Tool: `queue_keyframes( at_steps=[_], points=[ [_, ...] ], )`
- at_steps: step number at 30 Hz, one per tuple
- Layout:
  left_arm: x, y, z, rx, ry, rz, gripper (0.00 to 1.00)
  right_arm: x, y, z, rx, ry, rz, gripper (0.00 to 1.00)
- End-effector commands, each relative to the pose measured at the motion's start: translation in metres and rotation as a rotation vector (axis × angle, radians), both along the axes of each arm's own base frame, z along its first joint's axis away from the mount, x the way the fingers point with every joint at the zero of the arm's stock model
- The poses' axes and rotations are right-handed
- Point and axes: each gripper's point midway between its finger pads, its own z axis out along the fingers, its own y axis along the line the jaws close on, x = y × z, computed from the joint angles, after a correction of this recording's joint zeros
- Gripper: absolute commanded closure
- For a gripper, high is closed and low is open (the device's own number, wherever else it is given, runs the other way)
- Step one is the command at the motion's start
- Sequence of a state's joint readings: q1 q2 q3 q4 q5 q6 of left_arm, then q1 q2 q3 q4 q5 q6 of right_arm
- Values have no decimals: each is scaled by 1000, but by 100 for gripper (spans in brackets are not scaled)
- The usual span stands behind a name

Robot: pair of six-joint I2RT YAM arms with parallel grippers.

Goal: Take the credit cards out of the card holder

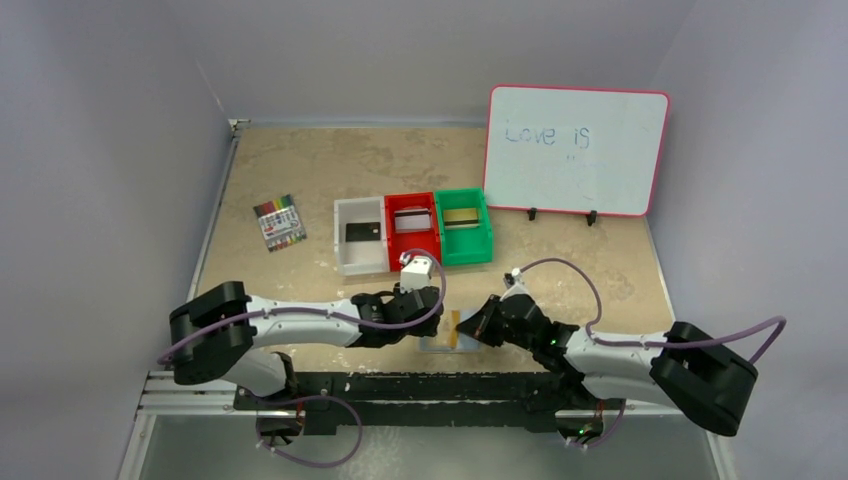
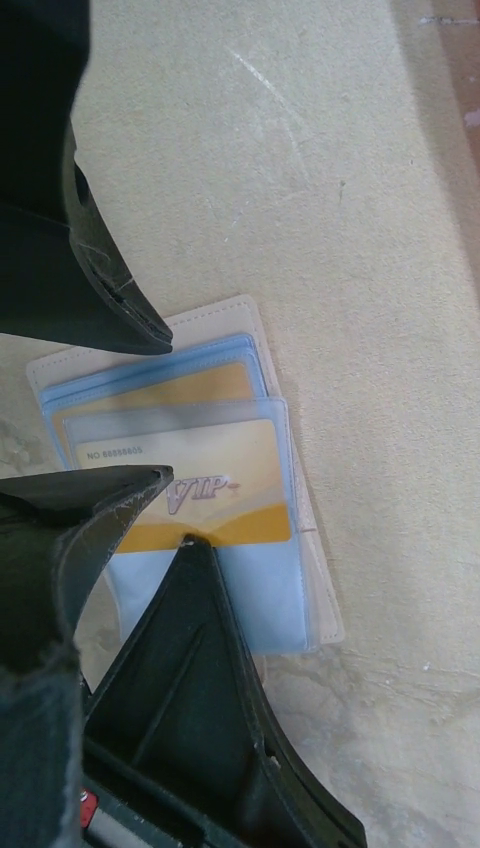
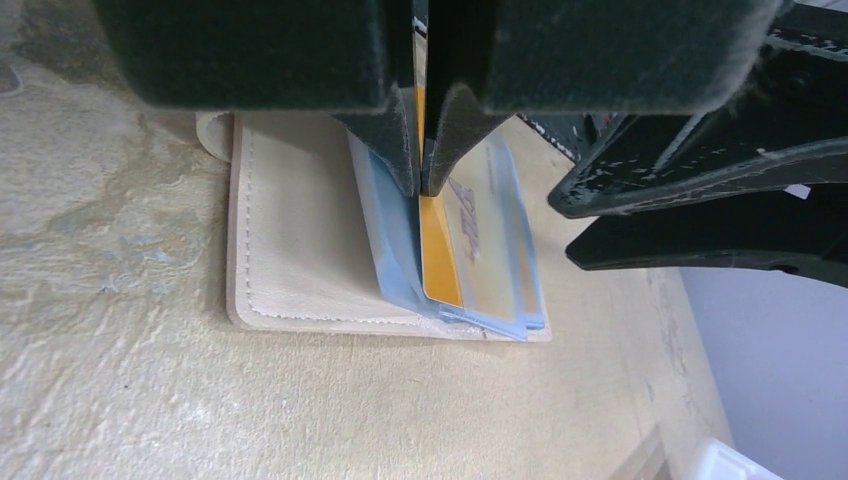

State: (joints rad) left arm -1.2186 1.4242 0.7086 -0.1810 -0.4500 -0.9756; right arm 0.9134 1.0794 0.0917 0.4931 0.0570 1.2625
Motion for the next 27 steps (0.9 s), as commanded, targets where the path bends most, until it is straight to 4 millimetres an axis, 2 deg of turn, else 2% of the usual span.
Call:
queue_keyframes(
  at_steps=[1,8,14,21,23,27],
  points=[
    [4,-6,0,90,-17,-19,55,7,4,6,-2,-27,-1,100],
    [2,1,-11,263,-48,-27,58,8,0,7,-11,-30,-17,100],
    [3,11,-15,396,-84,-7,70,9,-8,2,-52,-8,-47,100],
    [0,7,-19,394,-85,-12,73,8,-8,6,-26,-20,-49,100],
    [-1,4,-20,388,-83,-22,74,7,-5,9,-4,-24,-39,97],
    [-2,0,-21,378,-79,-29,76,6,-1,14,40,-21,-40,84]
  ],
)
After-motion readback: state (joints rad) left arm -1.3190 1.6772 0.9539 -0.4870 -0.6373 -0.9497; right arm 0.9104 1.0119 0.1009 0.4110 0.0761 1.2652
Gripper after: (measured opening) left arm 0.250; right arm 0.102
